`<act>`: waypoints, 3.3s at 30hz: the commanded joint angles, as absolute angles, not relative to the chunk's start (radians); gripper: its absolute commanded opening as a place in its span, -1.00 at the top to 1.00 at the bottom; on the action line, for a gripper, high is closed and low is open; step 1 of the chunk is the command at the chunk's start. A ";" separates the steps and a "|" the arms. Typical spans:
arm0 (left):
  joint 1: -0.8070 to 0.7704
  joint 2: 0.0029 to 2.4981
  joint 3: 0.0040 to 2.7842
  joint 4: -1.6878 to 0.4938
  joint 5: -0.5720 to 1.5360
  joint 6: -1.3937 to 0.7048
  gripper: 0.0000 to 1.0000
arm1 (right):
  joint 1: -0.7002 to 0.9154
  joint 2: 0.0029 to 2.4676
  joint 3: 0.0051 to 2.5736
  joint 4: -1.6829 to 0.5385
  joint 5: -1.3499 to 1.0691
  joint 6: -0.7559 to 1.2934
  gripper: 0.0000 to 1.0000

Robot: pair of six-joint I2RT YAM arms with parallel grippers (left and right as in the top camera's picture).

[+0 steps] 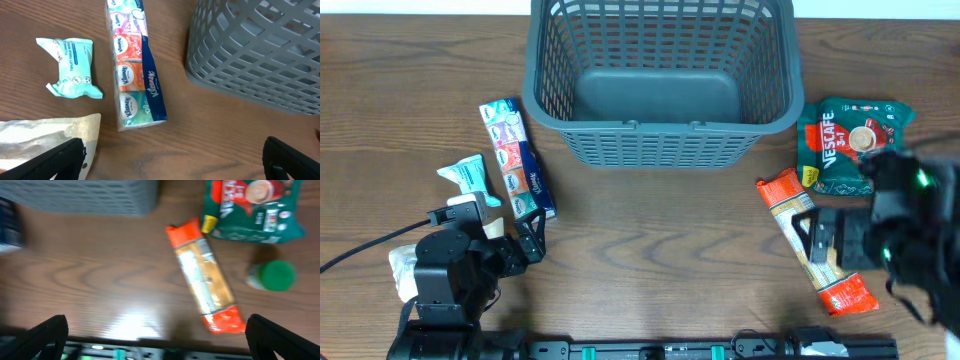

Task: Pack container
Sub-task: 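Move the right gripper down and grasp the orange snack bar pack, then lift the snack bar pack and lower it into the grey basket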

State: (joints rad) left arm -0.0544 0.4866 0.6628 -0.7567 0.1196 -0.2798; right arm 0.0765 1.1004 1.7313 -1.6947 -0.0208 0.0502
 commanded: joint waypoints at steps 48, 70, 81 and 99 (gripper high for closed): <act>-0.057 0.488 0.685 -0.664 -0.125 -0.255 -0.97 | -0.160 1.626 0.982 -0.950 0.025 -0.488 -0.99; -0.057 0.488 0.685 -0.646 -0.125 -0.255 -0.97 | -0.160 1.652 0.824 -0.721 -0.035 -0.465 0.50; -0.057 0.488 0.685 -0.646 -0.125 -0.255 -0.97 | -0.159 1.651 0.828 -0.691 -0.035 -0.322 0.97; -0.057 0.488 0.685 -0.646 -0.125 -0.255 -0.97 | -0.161 1.628 1.296 -0.944 -0.006 -0.022 0.98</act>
State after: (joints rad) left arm -0.0544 0.4866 0.6636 -0.6472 -0.1123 -0.2646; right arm -0.1604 1.6470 1.1252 -0.8993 -0.0273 -0.1127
